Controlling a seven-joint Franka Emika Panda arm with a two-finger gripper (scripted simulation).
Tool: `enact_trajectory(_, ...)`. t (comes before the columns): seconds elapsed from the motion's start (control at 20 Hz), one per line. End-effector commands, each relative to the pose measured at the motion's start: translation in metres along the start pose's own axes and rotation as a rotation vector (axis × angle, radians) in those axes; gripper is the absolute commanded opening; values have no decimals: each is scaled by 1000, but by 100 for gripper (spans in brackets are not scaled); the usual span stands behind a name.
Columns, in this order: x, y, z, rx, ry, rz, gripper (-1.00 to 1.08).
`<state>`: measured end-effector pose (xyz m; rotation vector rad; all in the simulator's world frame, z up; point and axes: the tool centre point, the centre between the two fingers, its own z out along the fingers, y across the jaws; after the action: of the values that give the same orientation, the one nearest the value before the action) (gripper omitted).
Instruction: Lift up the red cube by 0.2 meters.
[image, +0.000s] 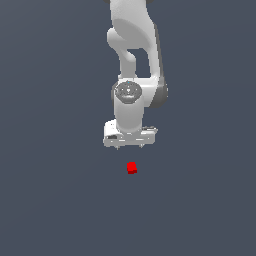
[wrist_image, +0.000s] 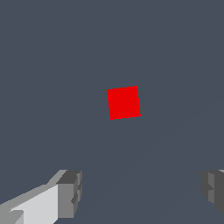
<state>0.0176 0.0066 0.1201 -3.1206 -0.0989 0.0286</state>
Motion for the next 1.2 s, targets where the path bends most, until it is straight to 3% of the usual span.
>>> enact_trajectory(0.0, 9, 0, 18, -3, 3, -21, 100)
enact_trajectory(0.5, 45, -3, 80, -16, 13, -93, 100)
enact_trajectory(1.05, 58, -4, 99, -21, 16, -118, 100)
enact_trajectory(1.1, 58, -4, 99, -21, 16, -118, -100)
enact_trajectory(1.15, 58, -4, 99, -21, 16, -118, -100)
